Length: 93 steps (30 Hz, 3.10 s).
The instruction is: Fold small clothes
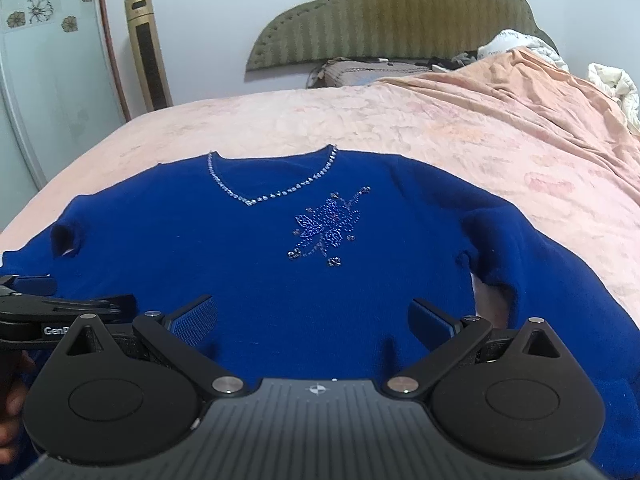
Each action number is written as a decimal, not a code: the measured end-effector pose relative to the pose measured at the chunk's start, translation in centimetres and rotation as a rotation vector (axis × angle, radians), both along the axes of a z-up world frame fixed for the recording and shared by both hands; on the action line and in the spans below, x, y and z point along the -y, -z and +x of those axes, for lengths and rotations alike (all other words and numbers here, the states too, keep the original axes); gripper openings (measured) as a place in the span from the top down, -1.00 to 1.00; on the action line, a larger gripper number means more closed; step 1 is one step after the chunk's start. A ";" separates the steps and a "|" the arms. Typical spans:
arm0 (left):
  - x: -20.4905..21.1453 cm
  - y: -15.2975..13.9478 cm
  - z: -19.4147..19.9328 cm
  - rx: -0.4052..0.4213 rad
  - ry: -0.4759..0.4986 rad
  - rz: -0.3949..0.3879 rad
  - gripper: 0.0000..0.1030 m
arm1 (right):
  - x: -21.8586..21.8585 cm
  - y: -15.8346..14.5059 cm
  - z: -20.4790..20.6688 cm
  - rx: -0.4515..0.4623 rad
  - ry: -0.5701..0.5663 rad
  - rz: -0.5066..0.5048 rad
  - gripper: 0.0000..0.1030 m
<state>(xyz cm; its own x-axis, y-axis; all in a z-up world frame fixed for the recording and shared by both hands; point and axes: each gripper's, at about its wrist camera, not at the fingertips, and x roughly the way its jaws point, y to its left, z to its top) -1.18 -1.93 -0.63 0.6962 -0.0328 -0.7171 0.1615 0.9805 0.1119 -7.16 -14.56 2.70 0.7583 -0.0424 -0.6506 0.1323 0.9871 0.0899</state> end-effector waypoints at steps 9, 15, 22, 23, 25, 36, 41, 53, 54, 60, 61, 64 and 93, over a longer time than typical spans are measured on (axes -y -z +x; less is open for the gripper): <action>0.0 0.1 0.7 -0.023 -0.017 0.023 -0.99 | 0.5 0.2 -0.3 0.011 -0.024 0.002 -1.00; 0.2 0.2 0.8 -0.023 -0.019 0.035 -0.99 | 1.3 0.5 -0.2 0.000 -0.022 0.049 -0.99; 0.6 0.1 0.7 -0.023 -0.014 0.050 -0.99 | -0.4 0.2 -0.9 0.037 -0.041 -0.117 -0.99; 0.6 0.1 0.7 -0.024 -0.014 0.051 -0.99 | -0.4 0.1 -1.0 0.044 -0.044 -0.127 -0.99; 0.8 0.0 0.6 -0.024 -0.015 0.053 -0.99 | -0.4 -0.1 -1.1 0.050 -0.046 -0.123 -0.99; 2.1 0.0 0.3 -0.024 0.007 0.084 -0.99 | 1.1 0.3 -2.6 0.078 -0.035 -0.116 -0.99; 3.1 -0.2 -0.1 -0.023 0.028 0.089 -0.99 | 1.0 0.1 -3.6 0.123 -0.048 -0.169 -0.99; 4.7 -1.2 -0.9 -0.044 0.101 -0.051 -0.99 | 1.7 0.8 -7.9 0.156 -0.072 -0.307 -0.99; 5.1 -1.2 -1.0 -0.043 0.113 -0.050 -0.99 | 1.8 0.9 -8.3 0.155 -0.066 -0.310 -0.99; 6.9 -1.0 -1.8 -0.031 0.176 -0.012 -0.99 | 3.6 1.3 -10.8 0.122 -0.034 -0.356 -0.84; 7.0 -1.0 -1.9 -0.033 0.180 -0.009 -0.99 | 3.9 1.4 -11.4 0.117 -0.026 -0.380 -0.79; 7.1 -0.7 -1.7 -0.050 0.184 -0.013 -0.99 | 5.3 1.6 -13.0 0.081 -0.009 -0.463 -0.61; 6.4 -0.5 -2.4 -0.027 0.167 0.054 -0.99 | 4.6 6.2 -12.5 -0.101 -0.188 -0.874 0.56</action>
